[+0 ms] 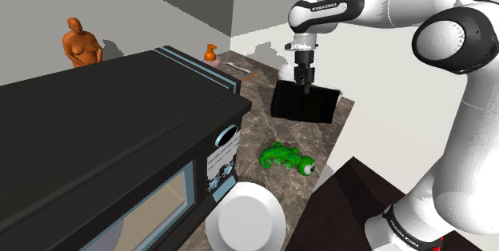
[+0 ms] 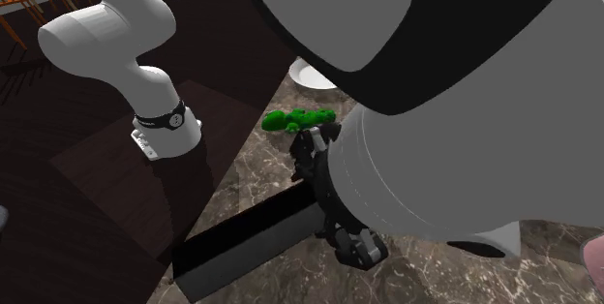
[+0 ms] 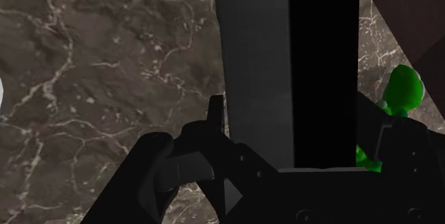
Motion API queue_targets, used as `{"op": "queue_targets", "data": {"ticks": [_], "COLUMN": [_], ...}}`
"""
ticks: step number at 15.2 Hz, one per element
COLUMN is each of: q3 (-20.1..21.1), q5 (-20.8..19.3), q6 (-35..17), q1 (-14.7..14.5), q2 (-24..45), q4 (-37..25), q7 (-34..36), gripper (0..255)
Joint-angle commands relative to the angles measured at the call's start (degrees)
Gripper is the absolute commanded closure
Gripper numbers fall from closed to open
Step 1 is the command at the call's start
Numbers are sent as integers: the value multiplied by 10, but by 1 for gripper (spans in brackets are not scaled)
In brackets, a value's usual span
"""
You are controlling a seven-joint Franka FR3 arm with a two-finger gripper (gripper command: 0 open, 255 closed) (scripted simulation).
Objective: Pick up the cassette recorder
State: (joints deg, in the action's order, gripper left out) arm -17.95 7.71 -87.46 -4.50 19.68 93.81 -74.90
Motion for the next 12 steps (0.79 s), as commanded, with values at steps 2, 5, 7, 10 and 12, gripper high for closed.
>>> {"op": "queue_targets", "data": {"ticks": [2, 5, 7, 10, 12], "q3": [-1, -1, -2, -2, -2], "q5": [-2, -3, -3, -4, -4], "q6": [22, 44, 58, 80, 82], "q1": [1, 1, 2, 2, 3], "q2": [-5, -9, -12, -14, -14], "q4": [-18, -36, -48, -69, -70], "q7": [2, 4, 5, 6, 6], "gripper": [255, 255, 255, 255, 255]}}
